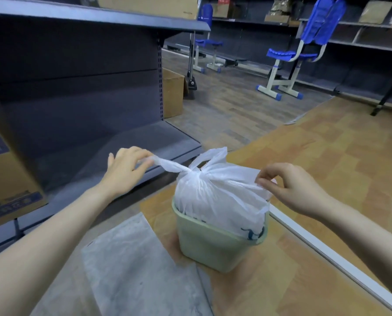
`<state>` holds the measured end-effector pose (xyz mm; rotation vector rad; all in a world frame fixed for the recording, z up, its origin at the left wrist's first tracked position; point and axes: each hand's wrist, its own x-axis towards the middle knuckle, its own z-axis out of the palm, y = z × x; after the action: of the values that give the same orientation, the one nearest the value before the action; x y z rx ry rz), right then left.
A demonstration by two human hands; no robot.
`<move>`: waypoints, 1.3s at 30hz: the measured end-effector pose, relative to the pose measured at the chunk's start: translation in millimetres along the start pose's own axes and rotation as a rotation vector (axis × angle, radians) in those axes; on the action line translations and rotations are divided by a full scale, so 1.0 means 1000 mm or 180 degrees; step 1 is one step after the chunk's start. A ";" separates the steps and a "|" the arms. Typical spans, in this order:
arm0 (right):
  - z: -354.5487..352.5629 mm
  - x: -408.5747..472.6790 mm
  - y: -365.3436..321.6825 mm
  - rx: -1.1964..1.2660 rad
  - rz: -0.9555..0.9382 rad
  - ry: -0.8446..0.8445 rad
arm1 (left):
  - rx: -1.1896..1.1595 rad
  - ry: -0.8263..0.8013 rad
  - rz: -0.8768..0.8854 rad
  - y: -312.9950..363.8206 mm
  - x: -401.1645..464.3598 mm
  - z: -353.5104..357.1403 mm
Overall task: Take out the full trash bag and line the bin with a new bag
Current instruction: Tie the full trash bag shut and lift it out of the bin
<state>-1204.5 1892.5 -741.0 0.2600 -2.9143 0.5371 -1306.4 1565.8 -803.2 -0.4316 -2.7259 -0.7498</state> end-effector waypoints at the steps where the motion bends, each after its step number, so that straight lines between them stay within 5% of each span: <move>1: 0.000 0.000 -0.001 -0.0019 0.0050 0.0012 | 0.0080 -0.0006 0.0108 0.007 -0.001 0.001; 12: 0.013 0.013 -0.053 -0.0460 0.0523 -0.0525 | 0.0546 0.0185 0.2327 0.094 -0.020 0.041; 20: 0.007 0.019 -0.046 -0.0278 0.0542 -0.0696 | -0.0203 0.0040 0.2179 0.114 -0.017 0.049; 25: 0.008 0.020 -0.050 -0.0323 0.0090 -0.0046 | -0.0247 -0.0044 0.1380 0.119 -0.012 0.046; 30: 0.000 0.011 -0.058 -0.0659 -0.0154 -0.0374 | -0.0378 -0.0197 0.1014 0.122 -0.004 0.046; 33: 0.003 0.007 -0.053 -0.1228 -0.0338 -0.0512 | -0.0455 0.0068 0.1361 0.114 -0.007 0.043; 39: 0.024 0.004 -0.042 -0.1190 -0.0456 -0.0129 | 0.0601 0.1277 0.2929 0.091 -0.024 0.055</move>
<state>-1202.9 1844.9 -748.1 0.4247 -2.9286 -0.0377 -1262.3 1665.2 -816.3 -1.2052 -1.8801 -0.2696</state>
